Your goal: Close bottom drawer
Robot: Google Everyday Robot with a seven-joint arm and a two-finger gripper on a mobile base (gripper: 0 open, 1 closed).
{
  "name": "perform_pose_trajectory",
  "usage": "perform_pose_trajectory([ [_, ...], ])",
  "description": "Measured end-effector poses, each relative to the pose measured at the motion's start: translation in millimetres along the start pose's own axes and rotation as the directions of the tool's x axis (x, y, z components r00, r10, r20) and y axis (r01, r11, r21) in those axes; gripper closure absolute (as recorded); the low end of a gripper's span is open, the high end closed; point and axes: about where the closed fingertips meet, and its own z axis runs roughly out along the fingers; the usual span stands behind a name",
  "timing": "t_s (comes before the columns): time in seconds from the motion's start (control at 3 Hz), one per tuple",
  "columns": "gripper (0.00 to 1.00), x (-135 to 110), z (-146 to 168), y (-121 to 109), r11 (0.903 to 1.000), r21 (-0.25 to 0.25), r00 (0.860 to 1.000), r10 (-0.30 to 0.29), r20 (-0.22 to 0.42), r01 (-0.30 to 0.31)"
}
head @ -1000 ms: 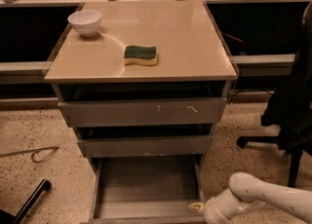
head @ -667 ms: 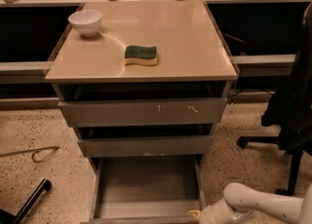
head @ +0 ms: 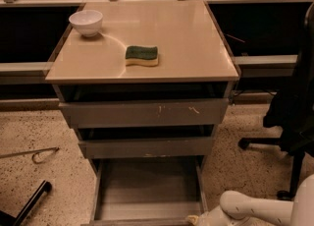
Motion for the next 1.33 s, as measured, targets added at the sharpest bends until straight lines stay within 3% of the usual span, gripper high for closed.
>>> perform_pose_trajectory([
  [0.33,0.00,9,19,1,0.9997,-0.022,0.999,-0.009,0.047,0.010],
  [1.0,0.00,8,22,4,0.9996,-0.022,0.998,-0.017,0.067,0.019],
  [1.33,0.00,6,22,19,0.9969,0.033,0.993,-0.075,0.097,0.072],
])
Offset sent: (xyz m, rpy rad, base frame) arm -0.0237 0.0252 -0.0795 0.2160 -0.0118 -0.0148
